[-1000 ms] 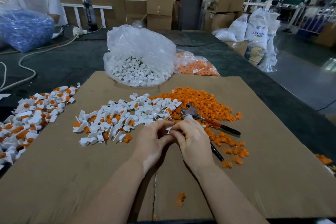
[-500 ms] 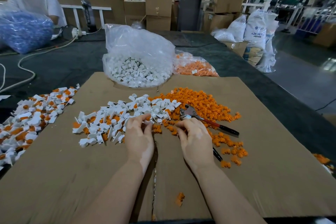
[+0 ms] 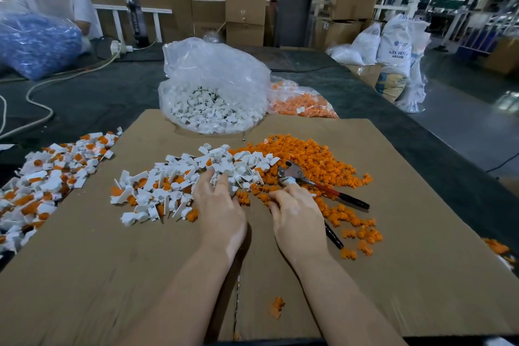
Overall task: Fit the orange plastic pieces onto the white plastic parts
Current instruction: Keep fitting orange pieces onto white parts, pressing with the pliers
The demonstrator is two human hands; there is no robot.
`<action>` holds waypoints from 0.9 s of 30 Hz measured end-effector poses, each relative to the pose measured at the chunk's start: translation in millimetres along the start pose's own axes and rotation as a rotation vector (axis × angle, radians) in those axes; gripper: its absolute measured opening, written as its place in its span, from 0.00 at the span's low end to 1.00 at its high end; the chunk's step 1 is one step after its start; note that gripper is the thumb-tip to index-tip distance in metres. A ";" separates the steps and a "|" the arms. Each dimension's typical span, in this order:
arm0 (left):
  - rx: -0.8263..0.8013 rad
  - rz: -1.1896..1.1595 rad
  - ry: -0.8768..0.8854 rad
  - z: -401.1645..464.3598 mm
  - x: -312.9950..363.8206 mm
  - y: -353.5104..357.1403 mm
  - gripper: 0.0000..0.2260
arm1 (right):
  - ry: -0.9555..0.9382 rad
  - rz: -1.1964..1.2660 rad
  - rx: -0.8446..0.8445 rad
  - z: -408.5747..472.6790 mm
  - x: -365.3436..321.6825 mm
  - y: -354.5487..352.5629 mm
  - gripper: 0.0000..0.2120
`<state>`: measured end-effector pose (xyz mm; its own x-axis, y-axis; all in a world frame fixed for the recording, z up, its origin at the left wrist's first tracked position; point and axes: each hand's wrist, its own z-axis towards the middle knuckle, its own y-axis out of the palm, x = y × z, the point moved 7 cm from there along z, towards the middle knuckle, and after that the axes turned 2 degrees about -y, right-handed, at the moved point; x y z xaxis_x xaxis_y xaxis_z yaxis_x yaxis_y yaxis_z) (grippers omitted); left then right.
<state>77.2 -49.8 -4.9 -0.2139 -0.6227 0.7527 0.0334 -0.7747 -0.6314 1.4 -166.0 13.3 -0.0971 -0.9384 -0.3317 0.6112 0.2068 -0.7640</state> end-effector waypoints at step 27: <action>-0.096 0.243 0.331 -4.4 17.9 20.0 0.13 | 0.058 -0.057 -0.038 -1.6 0.0 0.0 0.06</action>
<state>69.7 -76.0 -4.8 -0.5138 -0.7050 0.4889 0.0341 -0.5863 -0.8094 0.2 -165.6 12.4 -0.1775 -0.9315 -0.3176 0.5732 0.1645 -0.8027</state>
